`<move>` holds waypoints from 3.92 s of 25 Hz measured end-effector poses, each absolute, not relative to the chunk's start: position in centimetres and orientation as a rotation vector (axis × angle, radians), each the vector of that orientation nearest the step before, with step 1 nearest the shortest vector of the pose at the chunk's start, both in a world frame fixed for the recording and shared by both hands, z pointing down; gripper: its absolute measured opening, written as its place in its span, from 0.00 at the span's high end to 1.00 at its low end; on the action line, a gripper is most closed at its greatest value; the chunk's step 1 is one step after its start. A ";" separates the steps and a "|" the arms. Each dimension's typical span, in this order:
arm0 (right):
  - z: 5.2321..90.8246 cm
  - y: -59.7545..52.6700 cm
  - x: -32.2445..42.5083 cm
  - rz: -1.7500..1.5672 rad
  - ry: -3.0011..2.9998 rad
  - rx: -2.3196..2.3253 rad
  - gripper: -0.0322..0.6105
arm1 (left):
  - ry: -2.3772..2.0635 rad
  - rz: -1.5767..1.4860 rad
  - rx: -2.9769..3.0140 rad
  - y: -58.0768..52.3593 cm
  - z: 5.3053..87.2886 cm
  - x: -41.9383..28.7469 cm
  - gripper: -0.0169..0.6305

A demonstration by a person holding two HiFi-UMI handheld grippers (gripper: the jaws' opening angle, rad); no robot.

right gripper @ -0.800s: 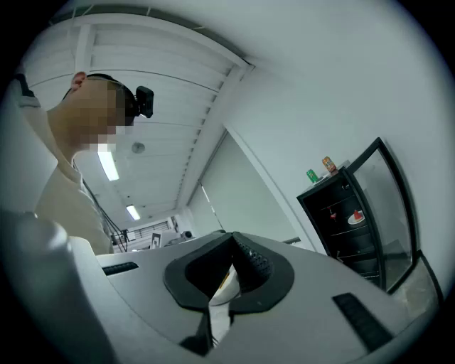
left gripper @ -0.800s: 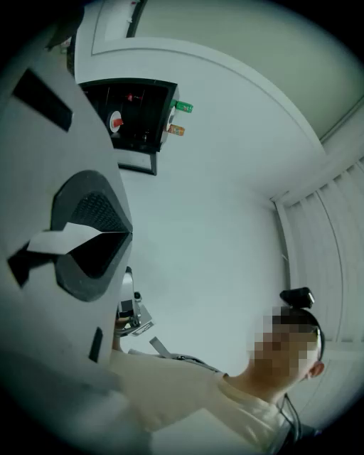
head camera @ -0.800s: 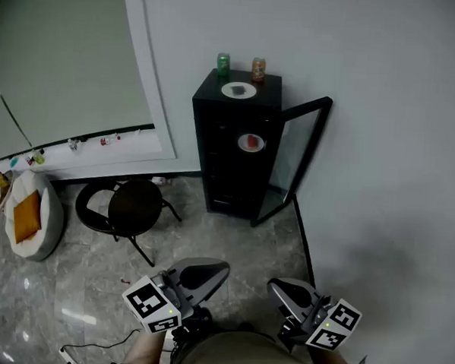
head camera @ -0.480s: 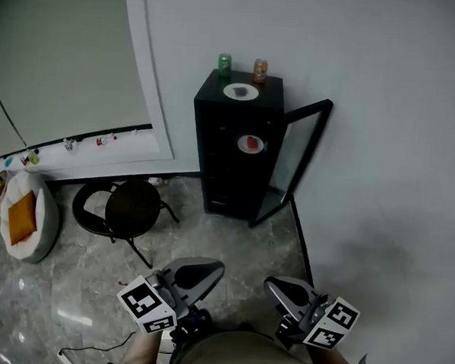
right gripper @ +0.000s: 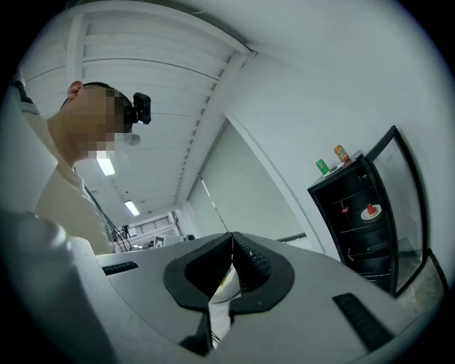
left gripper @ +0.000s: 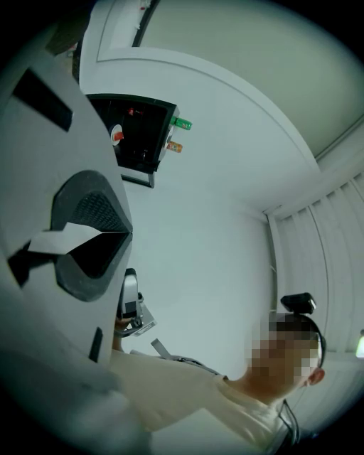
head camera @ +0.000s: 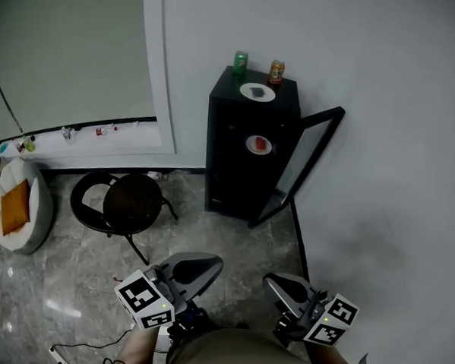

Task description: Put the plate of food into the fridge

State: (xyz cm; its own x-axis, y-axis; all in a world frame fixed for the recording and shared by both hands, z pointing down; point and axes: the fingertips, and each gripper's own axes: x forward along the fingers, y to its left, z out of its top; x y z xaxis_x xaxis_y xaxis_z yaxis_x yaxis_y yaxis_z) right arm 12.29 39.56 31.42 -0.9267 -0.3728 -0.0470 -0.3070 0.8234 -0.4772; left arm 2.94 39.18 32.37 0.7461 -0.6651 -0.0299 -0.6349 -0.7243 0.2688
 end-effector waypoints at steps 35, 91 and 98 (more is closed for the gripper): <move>31.6 34.8 3.6 -0.474 2.979 -0.533 0.92 | -0.977 -0.327 2.596 34.4 34.4 -5.0 0.96; 36.1 18.0 15.7 -0.645 3.057 -0.440 0.92 | -1.130 -0.047 2.678 16.2 33.7 8.0 0.96; 35.5 16.1 10.0 -0.629 3.082 -0.443 0.92 | -1.163 -0.072 2.670 14.4 33.5 1.9 0.96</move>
State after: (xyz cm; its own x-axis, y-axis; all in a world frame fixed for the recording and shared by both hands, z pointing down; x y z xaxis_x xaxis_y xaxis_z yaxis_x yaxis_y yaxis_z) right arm 10.05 16.07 35.45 -0.9605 -0.2635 0.0890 -0.2773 0.8828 -0.3792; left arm 1.85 14.42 33.52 0.6844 -0.7277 0.0457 -0.7166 -0.6597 0.2267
